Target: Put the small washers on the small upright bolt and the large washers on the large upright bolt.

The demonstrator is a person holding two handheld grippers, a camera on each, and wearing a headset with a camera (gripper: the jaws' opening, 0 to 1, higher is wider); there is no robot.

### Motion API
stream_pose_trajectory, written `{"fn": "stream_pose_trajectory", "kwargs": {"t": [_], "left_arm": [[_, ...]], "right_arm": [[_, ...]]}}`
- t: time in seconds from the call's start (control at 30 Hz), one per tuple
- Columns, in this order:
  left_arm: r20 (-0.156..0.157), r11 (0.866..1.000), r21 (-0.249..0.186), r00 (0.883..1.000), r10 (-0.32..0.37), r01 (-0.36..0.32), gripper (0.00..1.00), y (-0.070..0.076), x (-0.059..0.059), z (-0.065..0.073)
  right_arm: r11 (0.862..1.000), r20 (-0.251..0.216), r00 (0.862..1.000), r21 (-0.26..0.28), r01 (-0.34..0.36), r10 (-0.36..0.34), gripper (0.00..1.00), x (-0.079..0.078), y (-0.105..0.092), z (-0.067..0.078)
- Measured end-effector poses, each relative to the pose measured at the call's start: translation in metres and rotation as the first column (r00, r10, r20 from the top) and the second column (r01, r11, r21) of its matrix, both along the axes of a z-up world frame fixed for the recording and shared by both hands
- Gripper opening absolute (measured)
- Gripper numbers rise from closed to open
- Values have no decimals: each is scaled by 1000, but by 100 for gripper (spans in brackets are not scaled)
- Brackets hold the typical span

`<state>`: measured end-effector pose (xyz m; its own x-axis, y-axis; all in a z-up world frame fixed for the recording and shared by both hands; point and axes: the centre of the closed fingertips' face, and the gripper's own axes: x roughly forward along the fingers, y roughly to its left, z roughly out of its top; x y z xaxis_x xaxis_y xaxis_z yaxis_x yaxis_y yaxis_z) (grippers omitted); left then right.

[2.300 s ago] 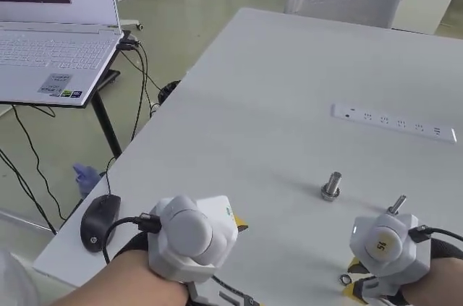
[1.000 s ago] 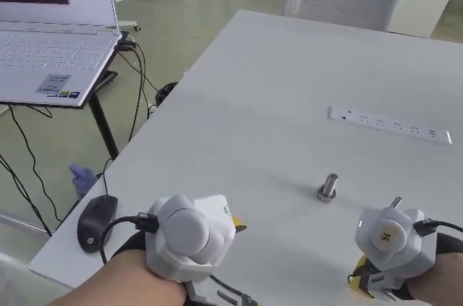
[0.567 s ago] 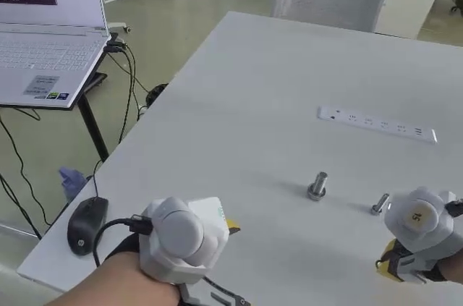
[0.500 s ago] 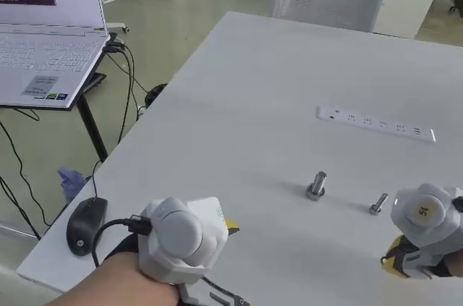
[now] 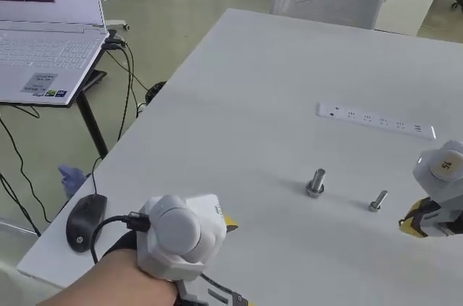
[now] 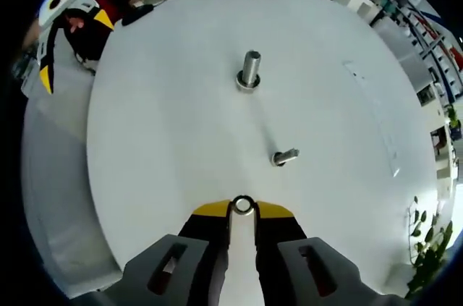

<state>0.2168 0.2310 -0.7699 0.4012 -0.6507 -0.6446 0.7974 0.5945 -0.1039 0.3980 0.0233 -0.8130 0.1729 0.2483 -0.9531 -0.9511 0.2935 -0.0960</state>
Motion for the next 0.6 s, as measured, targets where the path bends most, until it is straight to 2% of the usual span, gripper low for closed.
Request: {"fn": "stream_pose_trajectory", "kwargs": {"t": [0.2, 0.4, 0.6], "left_arm": [[0, 1000, 1, 1000, 2, -2, 83, -1, 1, 1], [-4, 1000, 2, 1000, 4, -4, 83, 0, 2, 1], [-5, 1000, 5, 1000, 6, -6, 83, 2, 2, 0]], "right_arm": [[1000, 15, 1000, 6, 9, -9, 13, 9, 6, 8], [1000, 31, 999, 15, 13, -14, 13, 24, 11, 17], [1000, 42, 999, 23, 19, -20, 13, 39, 15, 18]]}}
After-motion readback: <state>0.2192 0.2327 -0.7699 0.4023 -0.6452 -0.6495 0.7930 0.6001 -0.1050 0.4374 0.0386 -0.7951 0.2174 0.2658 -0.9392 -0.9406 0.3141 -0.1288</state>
